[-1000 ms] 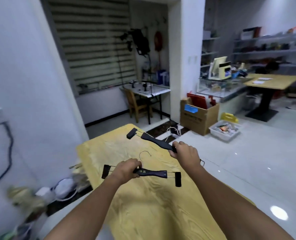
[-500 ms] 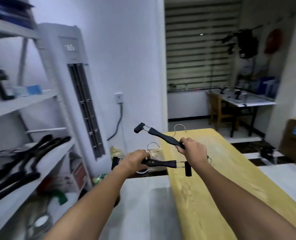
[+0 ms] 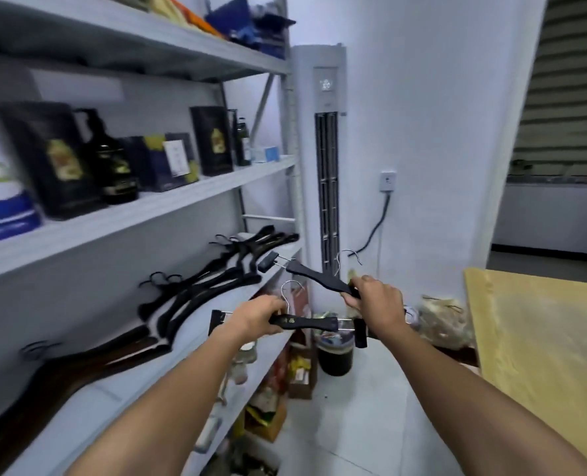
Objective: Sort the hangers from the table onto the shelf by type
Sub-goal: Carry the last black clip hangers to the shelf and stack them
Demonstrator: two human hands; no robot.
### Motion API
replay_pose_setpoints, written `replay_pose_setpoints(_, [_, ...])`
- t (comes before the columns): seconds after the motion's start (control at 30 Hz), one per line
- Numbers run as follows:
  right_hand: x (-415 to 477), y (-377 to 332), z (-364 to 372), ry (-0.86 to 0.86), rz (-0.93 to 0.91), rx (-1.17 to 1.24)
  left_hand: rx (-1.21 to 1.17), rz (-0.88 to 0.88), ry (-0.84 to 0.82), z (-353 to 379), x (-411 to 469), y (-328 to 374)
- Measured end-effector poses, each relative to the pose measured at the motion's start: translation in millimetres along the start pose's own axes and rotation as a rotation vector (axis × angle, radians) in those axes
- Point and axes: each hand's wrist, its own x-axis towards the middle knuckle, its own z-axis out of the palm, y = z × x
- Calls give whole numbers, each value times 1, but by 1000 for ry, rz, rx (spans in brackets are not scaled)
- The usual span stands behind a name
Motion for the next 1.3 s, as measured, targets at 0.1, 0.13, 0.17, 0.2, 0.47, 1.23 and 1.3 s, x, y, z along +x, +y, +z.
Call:
replay_pose_setpoints(0.1, [3, -45, 4, 25, -95, 69, -1, -107, 9, -4, -45, -32])
replay_pose_setpoints(0.13, [4, -58, 5, 27, -125, 97, 9, -140, 23, -4, -59, -40])
replay_pose_setpoints(0.17, [5, -73, 7, 17, -164, 116, 23, -174, 34, -4, -75, -47])
replay_pose_setpoints(0.2, [5, -87, 8, 3, -198, 120, 30, -206, 35, -4, -89, -53])
replay_pose_setpoints(0.47, [0, -202, 28, -38, -429, 246, 19, -500, 32, -6, -204, -88])
replay_pose_setpoints(1.23, [-121, -475, 32, -185, -1104, 495, 40, -1249, 45, -6, -502, -88])
replay_pose_setpoints(1.3, [-132, -491, 29, -173, -1140, 487, 46, -1281, 50, -6, -520, -84])
